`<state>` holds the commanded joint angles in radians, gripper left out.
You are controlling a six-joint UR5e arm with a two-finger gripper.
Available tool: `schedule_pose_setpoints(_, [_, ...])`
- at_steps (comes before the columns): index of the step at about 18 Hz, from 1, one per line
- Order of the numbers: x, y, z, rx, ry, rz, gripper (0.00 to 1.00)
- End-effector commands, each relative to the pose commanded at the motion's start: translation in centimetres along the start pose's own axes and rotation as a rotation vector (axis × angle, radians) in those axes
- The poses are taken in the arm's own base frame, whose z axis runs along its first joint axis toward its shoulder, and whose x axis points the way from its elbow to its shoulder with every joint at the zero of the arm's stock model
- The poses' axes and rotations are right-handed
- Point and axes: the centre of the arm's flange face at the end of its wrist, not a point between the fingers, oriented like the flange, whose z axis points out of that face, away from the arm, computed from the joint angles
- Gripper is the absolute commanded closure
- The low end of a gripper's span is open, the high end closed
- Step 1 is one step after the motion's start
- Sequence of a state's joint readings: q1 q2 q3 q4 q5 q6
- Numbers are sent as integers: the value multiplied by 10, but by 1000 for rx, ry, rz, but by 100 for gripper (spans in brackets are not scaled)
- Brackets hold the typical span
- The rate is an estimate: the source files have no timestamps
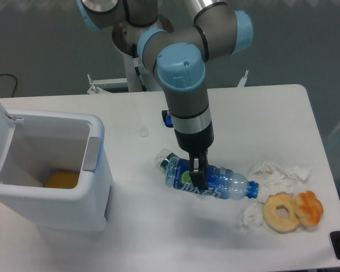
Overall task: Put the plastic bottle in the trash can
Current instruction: 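Close the gripper around the middle of the large blue-labelled bottle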
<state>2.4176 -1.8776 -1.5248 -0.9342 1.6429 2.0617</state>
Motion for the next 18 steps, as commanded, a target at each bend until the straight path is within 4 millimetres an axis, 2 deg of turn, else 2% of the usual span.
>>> schedule_pose_setpoints(5, [-1,2,-2,-4,-3,-3,36])
schedule_pose_setpoints(11, [-1,25,-21,-26,-33,-57,36])
schedule_pose_setpoints(18, [-11,25,-36,-31,-72,-202,36])
